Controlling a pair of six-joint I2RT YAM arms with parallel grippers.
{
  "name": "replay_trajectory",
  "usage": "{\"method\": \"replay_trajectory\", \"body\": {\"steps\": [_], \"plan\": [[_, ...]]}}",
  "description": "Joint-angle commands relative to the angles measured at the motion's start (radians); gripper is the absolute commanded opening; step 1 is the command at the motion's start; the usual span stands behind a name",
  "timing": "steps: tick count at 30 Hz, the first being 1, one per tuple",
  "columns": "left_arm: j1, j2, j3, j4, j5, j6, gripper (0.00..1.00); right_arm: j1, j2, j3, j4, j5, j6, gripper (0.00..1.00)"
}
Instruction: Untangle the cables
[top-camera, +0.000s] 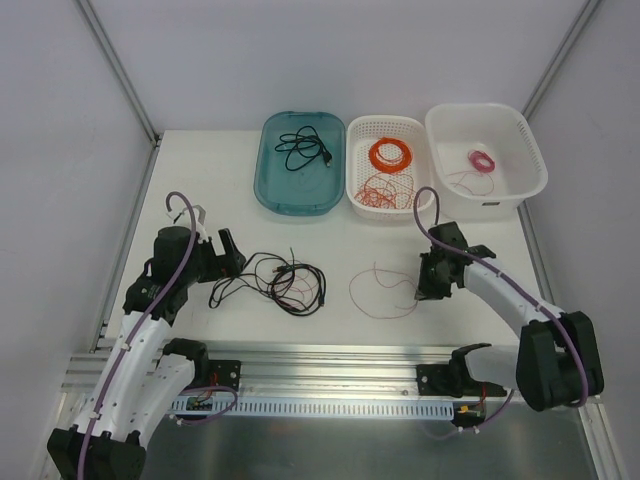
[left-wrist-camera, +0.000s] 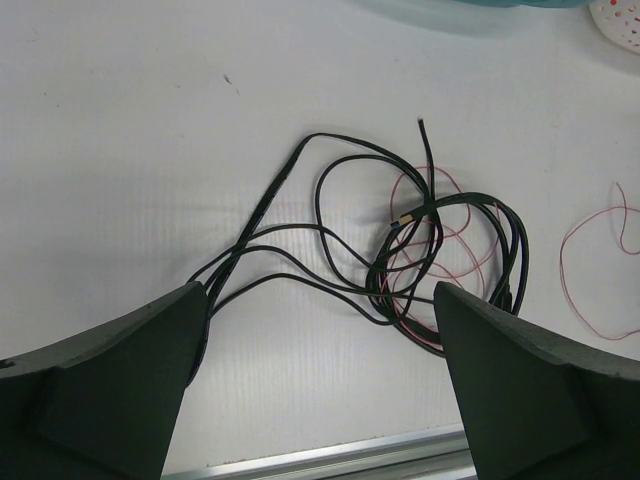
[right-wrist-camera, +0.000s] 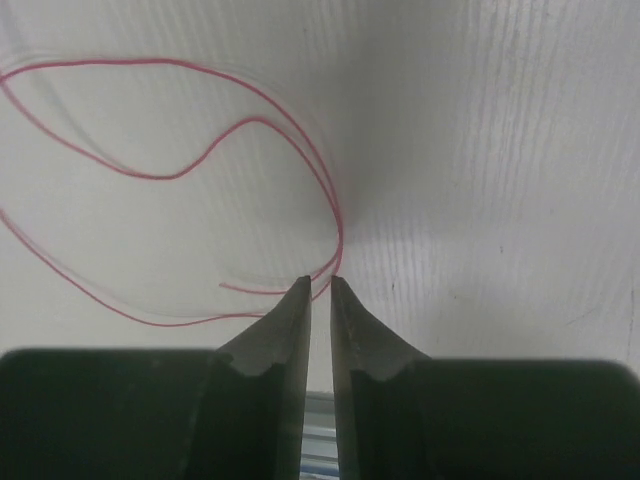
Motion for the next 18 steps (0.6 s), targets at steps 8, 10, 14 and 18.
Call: {"method": "replay_trajectory", "body": {"steps": [8,10,14,18], "plan": [[0.007,0.013,-0.007,0.044,0.017,0.043,0.99,0.081,0.148,0.09,0.075,0.227,-0.021,0.43],[0.007,0.013,-0.009,0.044,0.023,0.045,0.99,0.081,0.161,0.096,0.084,0.244,-0.04,0.46],[0.007,0.016,-0.009,0.044,0.021,0.048,0.99,0.081,0.2,0.113,0.1,0.227,-0.068,0.48],[0.007,0.016,-0.007,0.045,0.018,0.051,0.99,0.081,0.24,0.115,0.117,0.209,-0.078,0.45]]}}
